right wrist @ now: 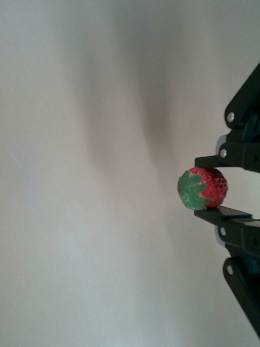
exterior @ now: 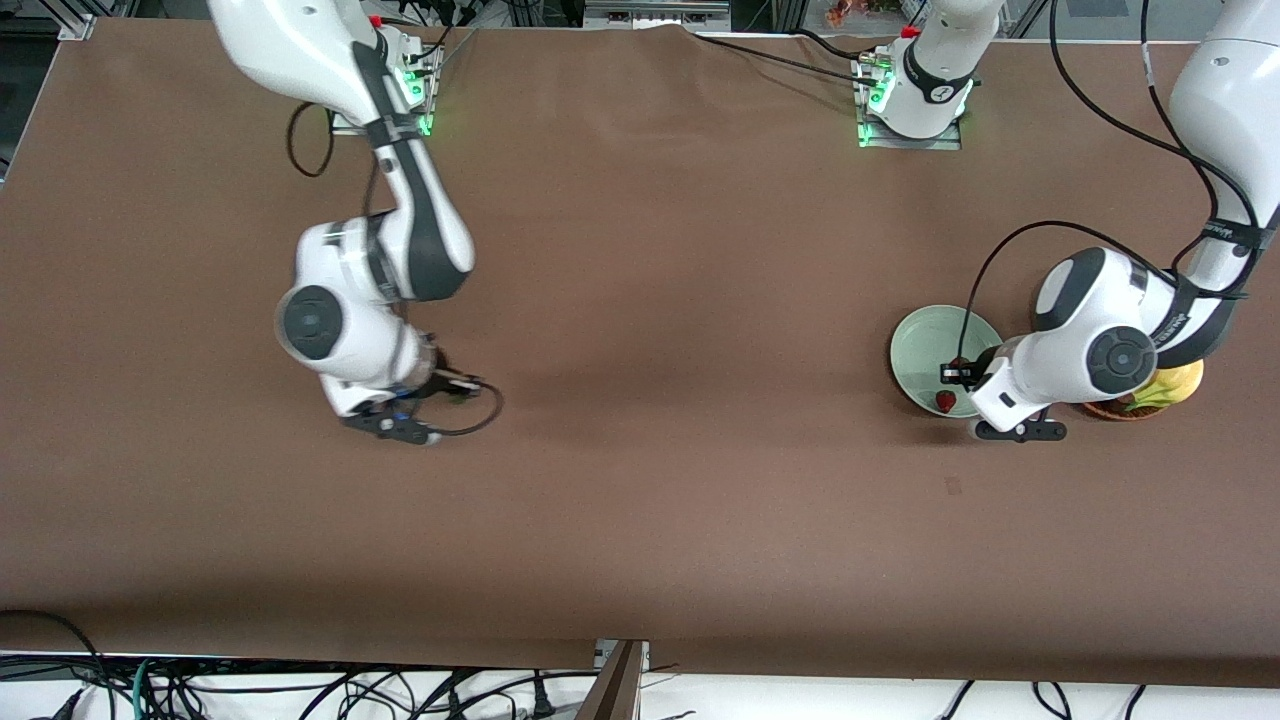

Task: Collect all strawberries into plate
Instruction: 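Place the second strawberry on the plate while the right gripper lifts the third, then set the third strawberry mid-table with the right gripper while the left gripper withdraws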

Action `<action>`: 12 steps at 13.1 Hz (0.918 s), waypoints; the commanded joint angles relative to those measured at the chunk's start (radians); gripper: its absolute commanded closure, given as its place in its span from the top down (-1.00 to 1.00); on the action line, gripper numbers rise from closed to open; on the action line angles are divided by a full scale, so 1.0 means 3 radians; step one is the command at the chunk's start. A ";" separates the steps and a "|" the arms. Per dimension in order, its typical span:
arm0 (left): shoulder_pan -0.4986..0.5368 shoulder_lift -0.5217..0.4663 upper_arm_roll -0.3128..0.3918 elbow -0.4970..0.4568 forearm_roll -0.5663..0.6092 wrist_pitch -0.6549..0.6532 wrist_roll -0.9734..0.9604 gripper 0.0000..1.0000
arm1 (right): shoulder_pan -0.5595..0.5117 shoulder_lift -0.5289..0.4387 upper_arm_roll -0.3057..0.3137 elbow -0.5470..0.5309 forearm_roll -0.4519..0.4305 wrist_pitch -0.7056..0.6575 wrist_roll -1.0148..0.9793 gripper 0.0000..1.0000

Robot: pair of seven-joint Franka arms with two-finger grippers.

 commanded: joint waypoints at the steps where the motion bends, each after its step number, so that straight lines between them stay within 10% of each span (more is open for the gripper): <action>1: 0.0005 -0.0050 0.0006 -0.0067 -0.0028 -0.0029 0.0120 -0.17 | 0.0039 0.0360 0.0413 0.0516 0.0001 0.0147 0.0854 -0.75; 4: -0.0025 -0.0050 0.0006 -0.0067 -0.0022 -0.0029 0.0125 1.00 | 0.0452 0.0591 0.0440 0.0625 -0.0004 0.0637 0.1510 -0.74; 10: -0.0010 -0.0187 -0.0198 0.0025 -0.0033 -0.0192 0.0074 1.00 | 0.0959 0.0944 0.0435 0.0625 -0.0121 0.1375 0.2242 -0.64; 12: 0.0010 -0.0335 -0.0320 0.0030 -0.0084 -0.0218 0.0058 1.00 | 0.1006 0.0995 0.0435 0.0625 -0.0203 0.1457 0.2355 -0.32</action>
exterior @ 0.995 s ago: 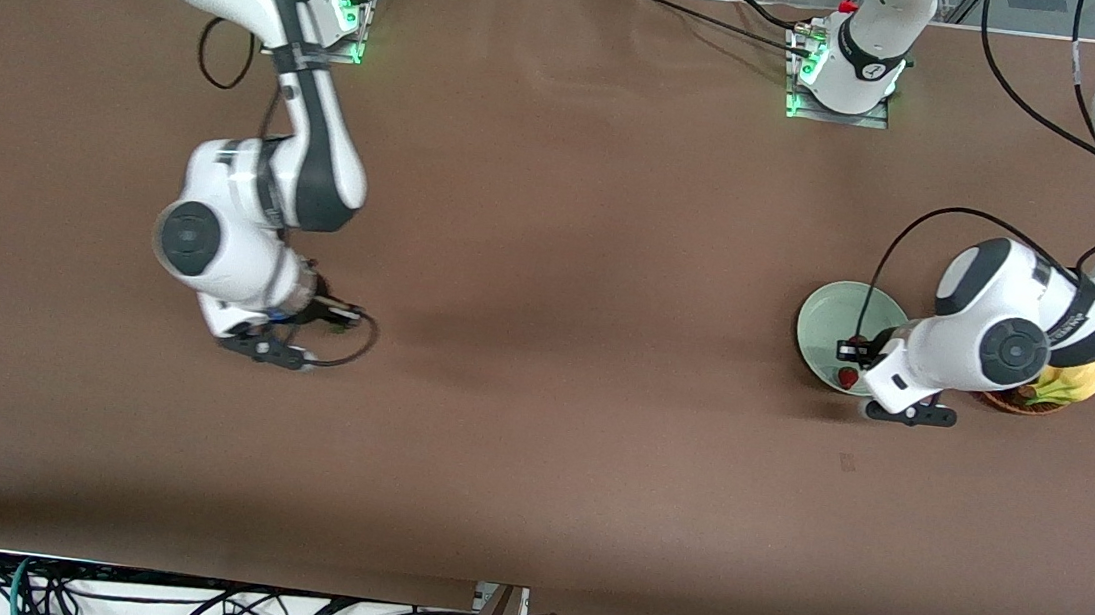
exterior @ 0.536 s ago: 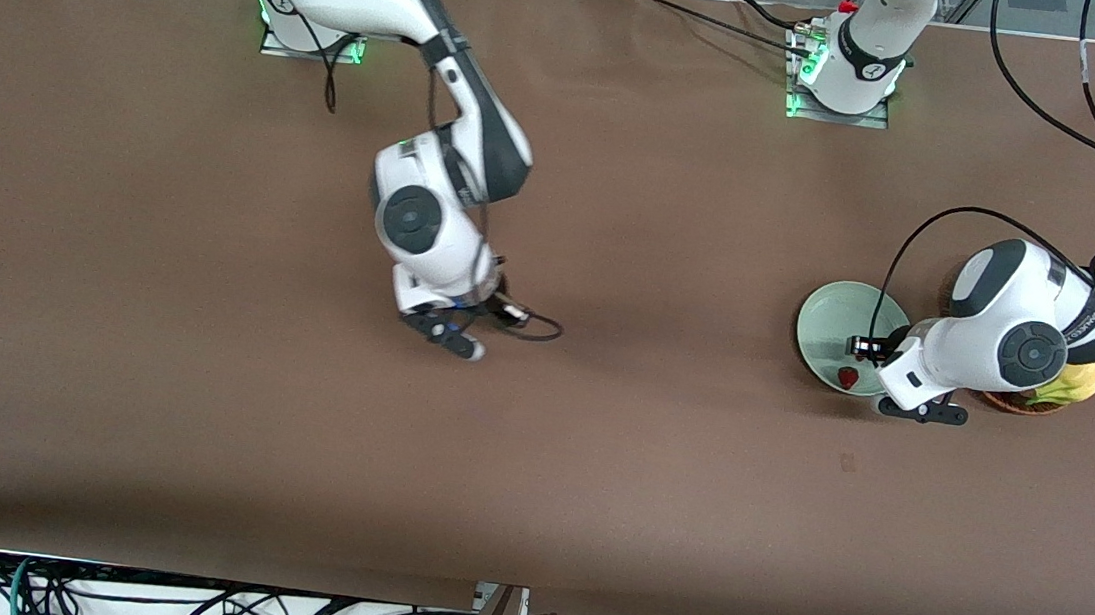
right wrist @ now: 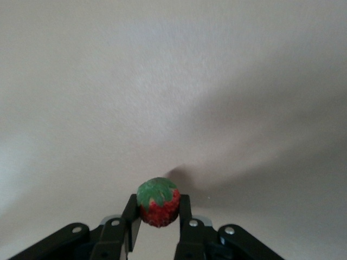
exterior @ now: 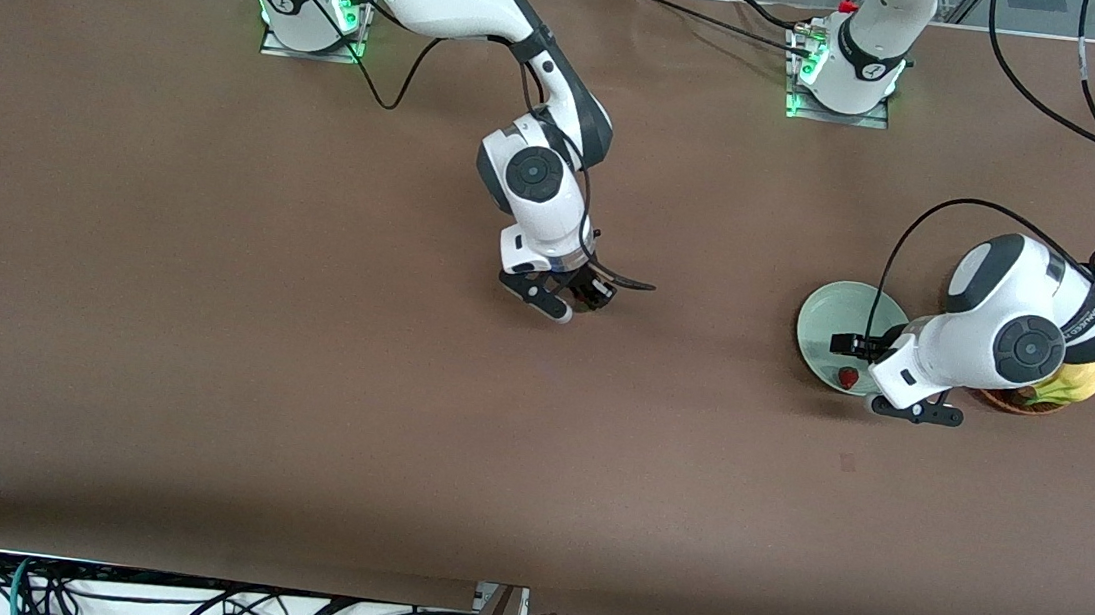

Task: Collect all strawberries into plate
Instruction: 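Set the third strawberry mid-table with the right gripper while the left gripper withdraws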

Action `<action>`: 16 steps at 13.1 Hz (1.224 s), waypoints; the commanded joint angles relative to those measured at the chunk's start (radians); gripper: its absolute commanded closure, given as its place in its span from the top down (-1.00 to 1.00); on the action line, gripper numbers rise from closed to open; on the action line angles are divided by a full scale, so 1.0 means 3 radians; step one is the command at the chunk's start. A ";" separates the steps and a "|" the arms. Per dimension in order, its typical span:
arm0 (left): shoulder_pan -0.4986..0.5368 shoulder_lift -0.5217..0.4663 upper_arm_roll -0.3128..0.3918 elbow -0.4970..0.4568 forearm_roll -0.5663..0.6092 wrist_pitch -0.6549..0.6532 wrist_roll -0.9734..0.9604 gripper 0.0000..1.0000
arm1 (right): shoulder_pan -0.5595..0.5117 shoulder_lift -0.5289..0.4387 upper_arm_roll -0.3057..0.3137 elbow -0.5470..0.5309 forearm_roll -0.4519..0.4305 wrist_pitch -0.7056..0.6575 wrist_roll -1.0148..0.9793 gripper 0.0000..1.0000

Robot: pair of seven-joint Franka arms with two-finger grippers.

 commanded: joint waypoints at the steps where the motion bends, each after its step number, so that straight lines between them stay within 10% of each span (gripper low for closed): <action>1: 0.0016 -0.0328 -0.0111 -0.0010 -0.0089 -0.0099 -0.0017 1.00 | 0.0047 0.0081 -0.0036 0.0106 -0.0147 0.0070 0.0180 0.08; 8: -0.0049 -0.0477 -0.0398 0.0256 -0.0328 -0.0539 -0.0325 1.00 | 0.0021 -0.0403 -0.0546 0.0111 -0.0158 -0.0786 -0.0165 0.99; 12: -0.1157 -0.0998 0.0714 0.0185 -0.1160 -0.0269 -0.0294 1.00 | -0.0086 -0.0751 -0.1134 0.0095 -0.0091 -0.1590 -0.0919 0.99; 16: -0.2420 -0.1234 0.1672 0.0021 -0.1587 0.0007 -0.0660 1.00 | -0.0525 -0.1170 -0.1217 0.0080 0.0123 -0.2228 -0.1756 0.99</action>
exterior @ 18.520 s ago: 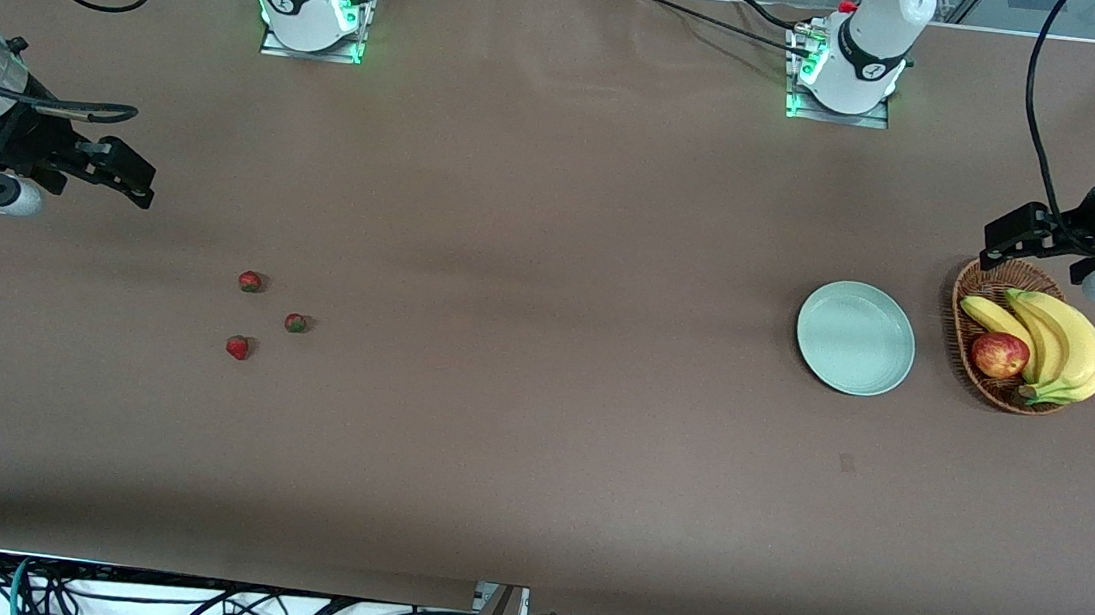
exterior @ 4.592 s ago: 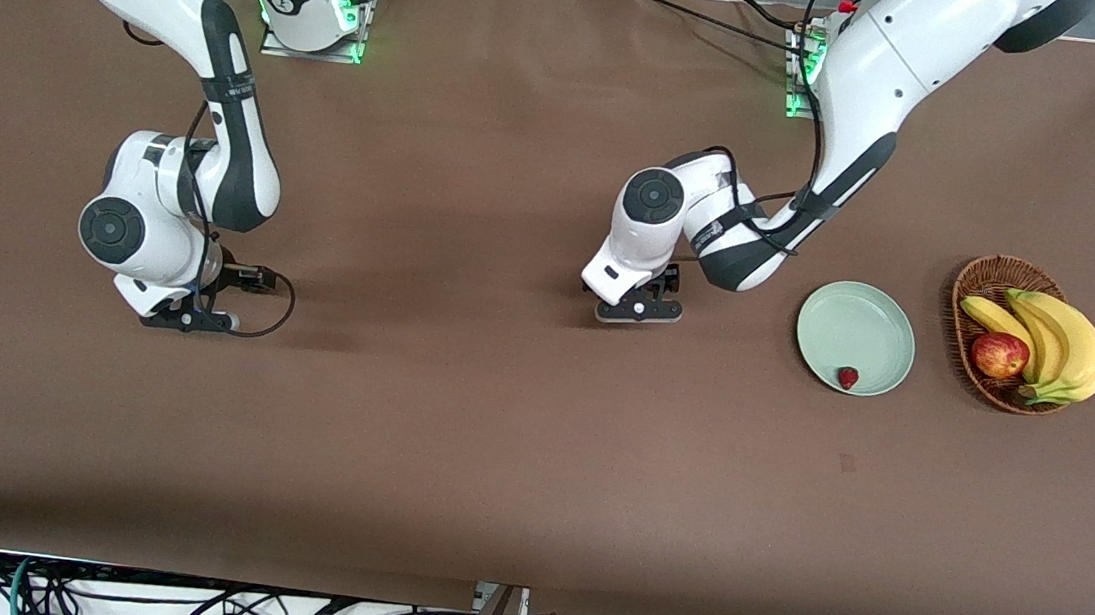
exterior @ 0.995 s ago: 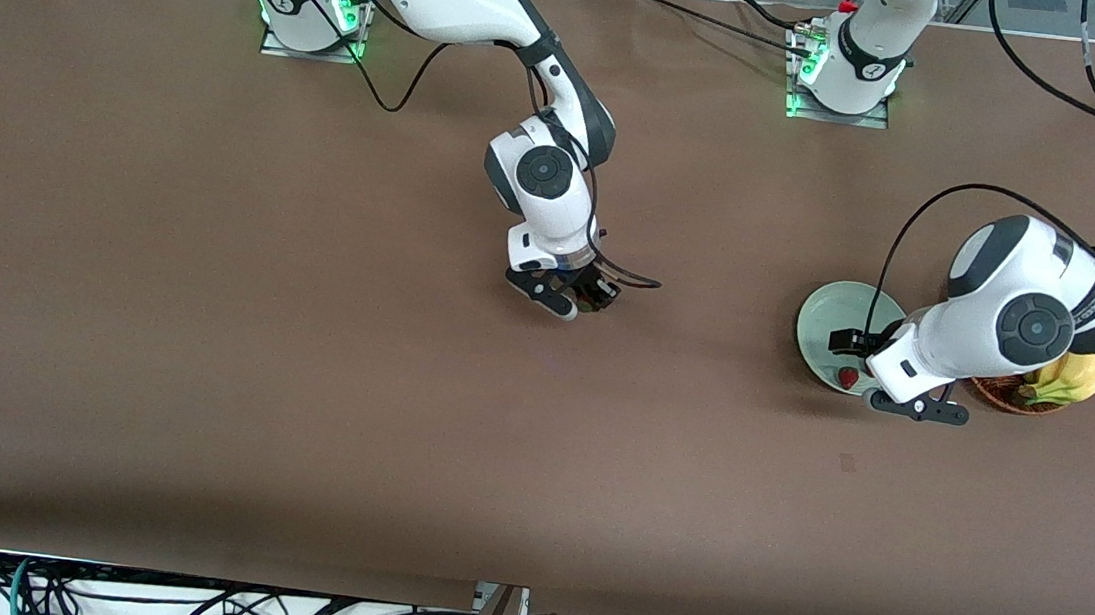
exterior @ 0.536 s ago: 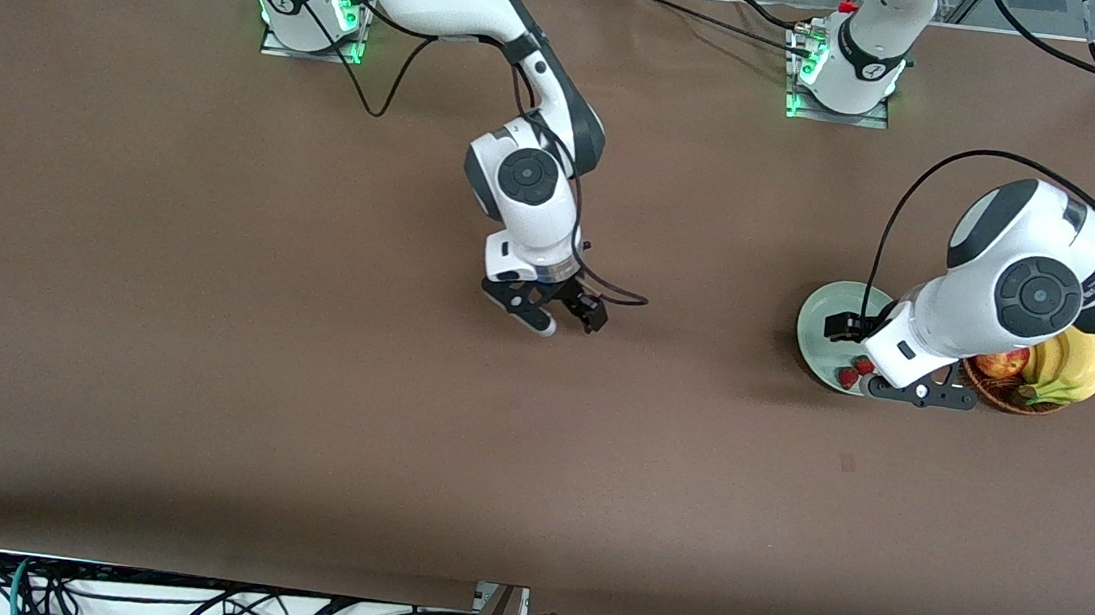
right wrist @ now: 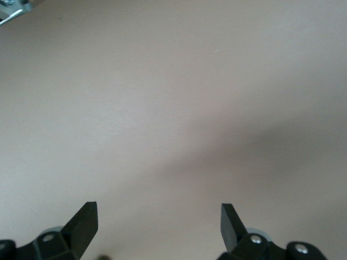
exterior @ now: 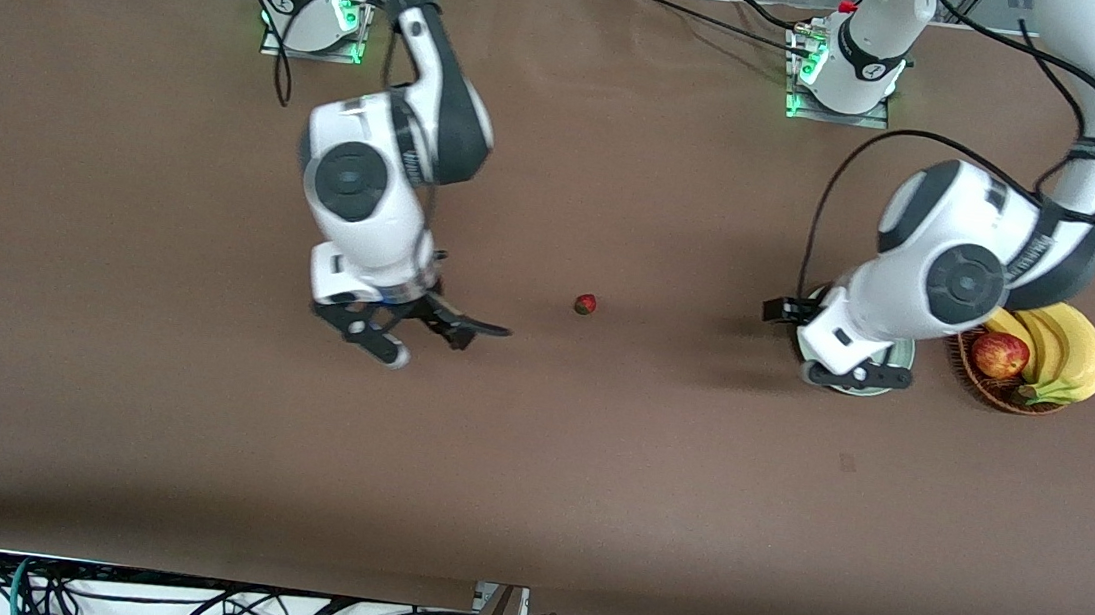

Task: Collect all strawberries into plate
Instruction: 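Grasp the third strawberry with the left gripper while the right gripper retracts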

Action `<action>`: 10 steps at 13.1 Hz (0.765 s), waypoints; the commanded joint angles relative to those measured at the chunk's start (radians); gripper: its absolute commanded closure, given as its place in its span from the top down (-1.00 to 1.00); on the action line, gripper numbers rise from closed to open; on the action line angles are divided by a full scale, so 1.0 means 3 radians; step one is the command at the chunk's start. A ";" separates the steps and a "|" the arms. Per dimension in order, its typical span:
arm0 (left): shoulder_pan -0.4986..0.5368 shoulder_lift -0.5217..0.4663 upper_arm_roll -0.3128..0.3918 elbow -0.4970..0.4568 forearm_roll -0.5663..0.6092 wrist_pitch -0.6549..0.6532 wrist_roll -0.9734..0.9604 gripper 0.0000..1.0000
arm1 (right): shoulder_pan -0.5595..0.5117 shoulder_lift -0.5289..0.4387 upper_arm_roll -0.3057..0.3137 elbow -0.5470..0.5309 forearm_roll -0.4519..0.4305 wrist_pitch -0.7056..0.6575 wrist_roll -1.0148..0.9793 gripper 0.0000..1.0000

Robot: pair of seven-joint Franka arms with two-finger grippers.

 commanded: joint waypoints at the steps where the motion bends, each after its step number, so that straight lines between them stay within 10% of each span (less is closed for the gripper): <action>1: -0.0691 -0.0222 0.0446 -0.0203 -0.0145 0.0265 -0.0440 1.00 | -0.0230 -0.0366 -0.0066 -0.0105 0.0097 -0.0520 -0.0566 0.99; 7: -0.1484 0.0232 0.0451 -0.0173 0.0406 0.0823 -0.1943 1.00 | -0.0241 -0.0950 -0.0675 -0.0387 0.0025 -0.1227 -0.1386 0.99; 10: -0.1689 0.0488 0.0446 0.0025 0.0566 0.0849 -0.2252 1.00 | -0.0663 -0.1189 -0.0280 -0.0488 -0.0296 -0.1249 -0.1412 0.99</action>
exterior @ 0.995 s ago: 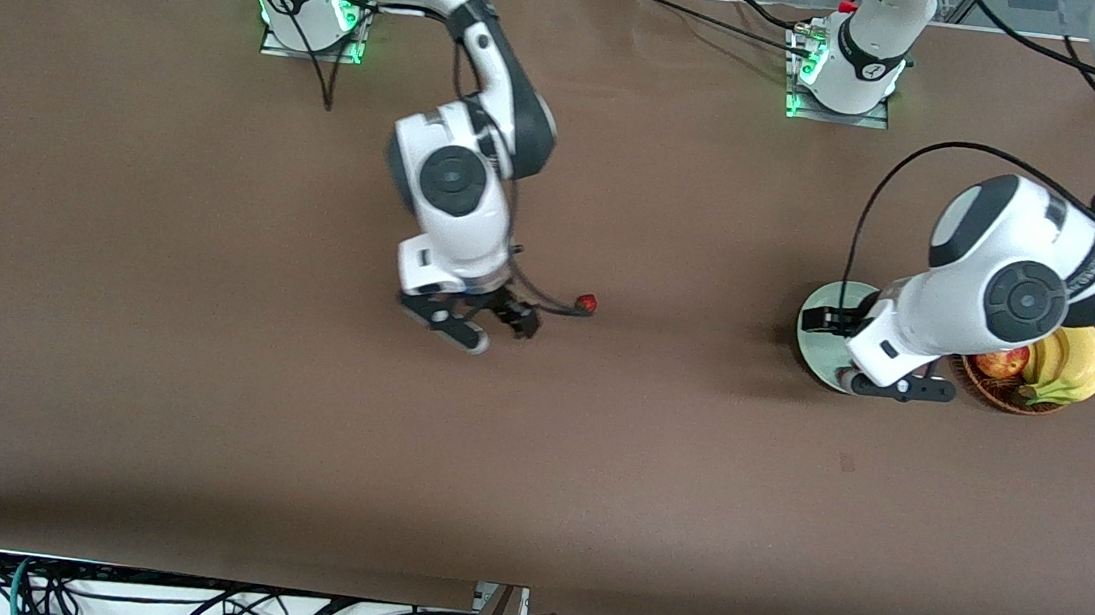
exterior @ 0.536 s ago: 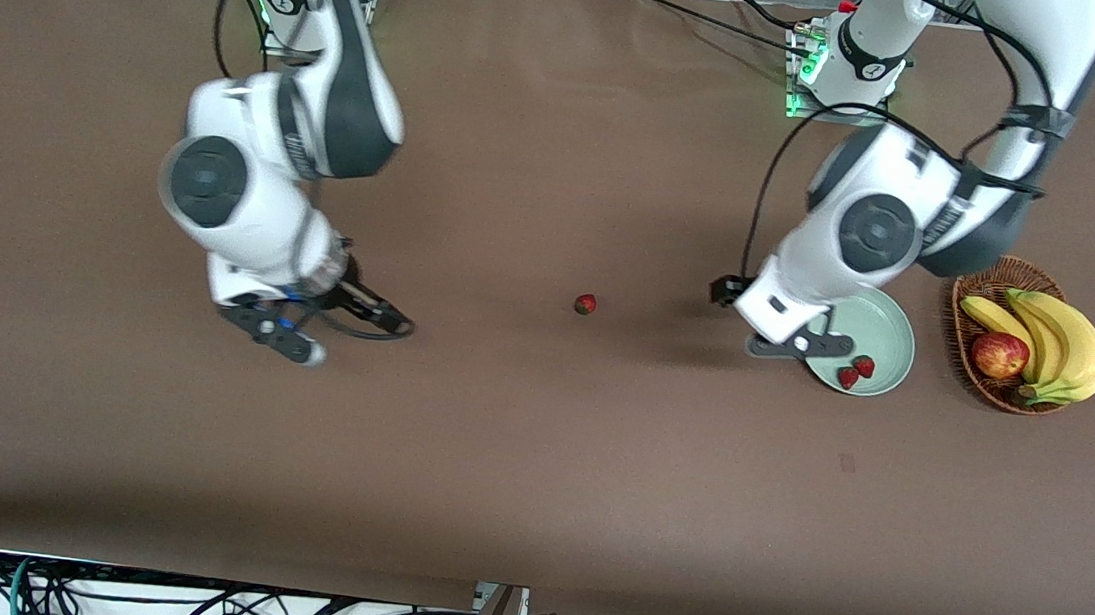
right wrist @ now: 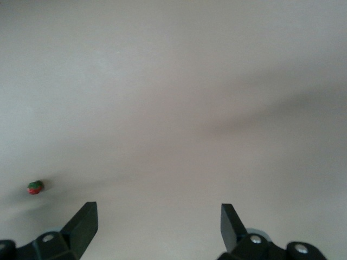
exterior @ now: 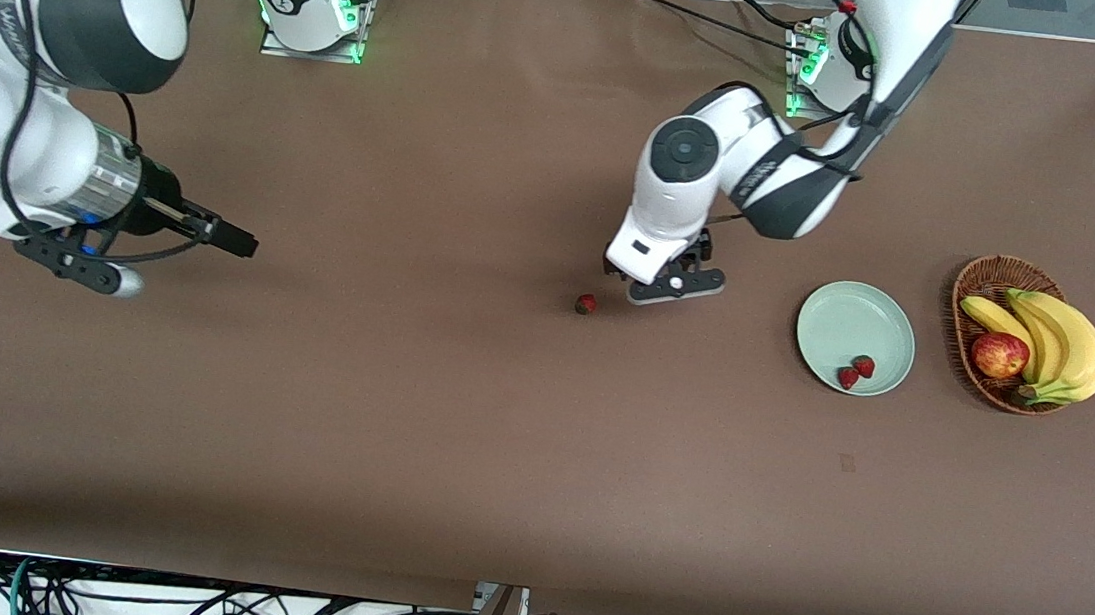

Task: Collect all strawberries into plate
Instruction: 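Grasp the third strawberry with the left gripper while the right gripper retracts, then carry the third strawberry over the plate with the left gripper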

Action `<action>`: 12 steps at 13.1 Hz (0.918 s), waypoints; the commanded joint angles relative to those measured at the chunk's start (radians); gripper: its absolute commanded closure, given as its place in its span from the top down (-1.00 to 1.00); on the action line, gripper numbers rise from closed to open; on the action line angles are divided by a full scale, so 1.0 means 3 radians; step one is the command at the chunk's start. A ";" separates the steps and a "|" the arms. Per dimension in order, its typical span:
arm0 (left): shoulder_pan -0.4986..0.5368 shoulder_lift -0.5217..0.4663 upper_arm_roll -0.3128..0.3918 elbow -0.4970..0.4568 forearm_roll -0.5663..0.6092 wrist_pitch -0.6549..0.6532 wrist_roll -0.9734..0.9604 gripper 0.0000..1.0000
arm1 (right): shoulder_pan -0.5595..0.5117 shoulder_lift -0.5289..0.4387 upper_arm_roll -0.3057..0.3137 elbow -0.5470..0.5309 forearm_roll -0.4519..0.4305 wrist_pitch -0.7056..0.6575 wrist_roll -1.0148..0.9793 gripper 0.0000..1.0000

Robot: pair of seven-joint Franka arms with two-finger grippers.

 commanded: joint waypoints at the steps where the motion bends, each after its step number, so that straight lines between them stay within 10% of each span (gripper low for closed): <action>1: -0.0211 0.0313 0.0061 0.0339 0.0100 -0.0010 -0.0205 1.00 | -0.0618 -0.0343 0.0740 -0.0207 -0.0391 0.0009 -0.0032 0.99; 7: -0.0395 0.1172 0.0071 0.1137 0.0514 0.0081 -0.0298 1.00 | -0.2016 -0.0921 0.2261 -0.0652 -0.0904 0.0075 -0.0038 0.99; 12: -0.0390 0.1290 0.0081 0.1153 0.0571 0.0118 -0.0288 1.00 | -0.2130 -0.0989 0.2411 -0.0628 -0.1037 0.0116 -0.0063 0.99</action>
